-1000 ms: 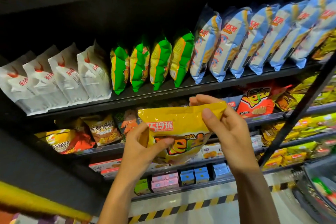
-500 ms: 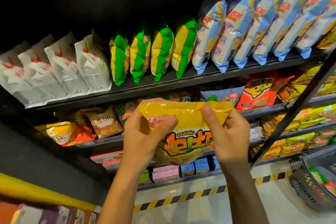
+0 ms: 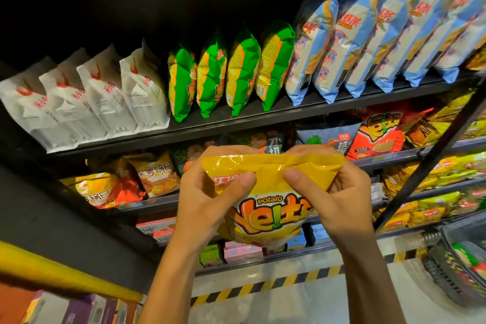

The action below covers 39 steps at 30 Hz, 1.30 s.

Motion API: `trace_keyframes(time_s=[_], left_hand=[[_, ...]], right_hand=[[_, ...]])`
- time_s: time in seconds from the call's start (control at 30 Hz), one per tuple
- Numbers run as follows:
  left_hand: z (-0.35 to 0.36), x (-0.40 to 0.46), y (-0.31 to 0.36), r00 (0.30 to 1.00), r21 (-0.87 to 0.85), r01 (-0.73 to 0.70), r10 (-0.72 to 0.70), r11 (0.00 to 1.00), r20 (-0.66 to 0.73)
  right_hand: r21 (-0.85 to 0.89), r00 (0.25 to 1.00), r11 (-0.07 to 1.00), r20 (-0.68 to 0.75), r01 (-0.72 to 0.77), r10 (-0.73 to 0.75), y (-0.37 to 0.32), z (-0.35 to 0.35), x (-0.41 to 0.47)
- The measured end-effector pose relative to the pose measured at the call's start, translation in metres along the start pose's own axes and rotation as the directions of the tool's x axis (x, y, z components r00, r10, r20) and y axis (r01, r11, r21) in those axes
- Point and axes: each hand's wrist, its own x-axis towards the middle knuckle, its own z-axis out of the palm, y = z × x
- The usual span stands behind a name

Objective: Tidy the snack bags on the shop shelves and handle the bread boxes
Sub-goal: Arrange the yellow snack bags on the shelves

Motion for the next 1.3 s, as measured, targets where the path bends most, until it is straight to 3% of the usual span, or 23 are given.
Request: trace_keyframes(time_s=[0.23, 0.53, 0.77, 0.9, 1.13, 1.3], left_hand=[[-0.006, 0.004, 0.001, 0.995, -0.063, -0.029, 0.035, 0.998, 0.093], [-0.016, 0.006, -0.004, 0.982, -0.045, -0.168, 0.172, 0.985, 0.084], [-0.022, 0.006, -0.007, 0.983, -0.079, -0.157, 0.164, 0.984, 0.081], [-0.024, 0.007, -0.008, 0.989, -0.129, -0.125, 0.134, 0.984, 0.058], [-0.021, 0.01, -0.012, 0.986, -0.098, -0.135, 0.144, 0.986, 0.089], [-0.021, 0.011, -0.015, 0.995, -0.119, -0.016, 0.027, 0.993, 0.092]], right_hand=[[-0.023, 0.998, 0.999, -0.053, 0.033, -0.034, -0.001, 0.004, -0.002], [0.012, 0.988, 0.995, 0.121, 0.096, -0.096, 0.001, 0.002, -0.001], [0.009, 0.982, 0.995, 0.162, 0.1, -0.1, 0.002, 0.009, -0.002], [0.012, 0.991, 0.999, 0.128, 0.031, -0.032, -0.001, 0.013, -0.004], [0.032, 0.992, 0.997, -0.109, -0.065, 0.068, 0.005, 0.02, -0.007], [0.046, 0.977, 0.991, -0.163, -0.129, 0.135, 0.006, 0.025, -0.002]])
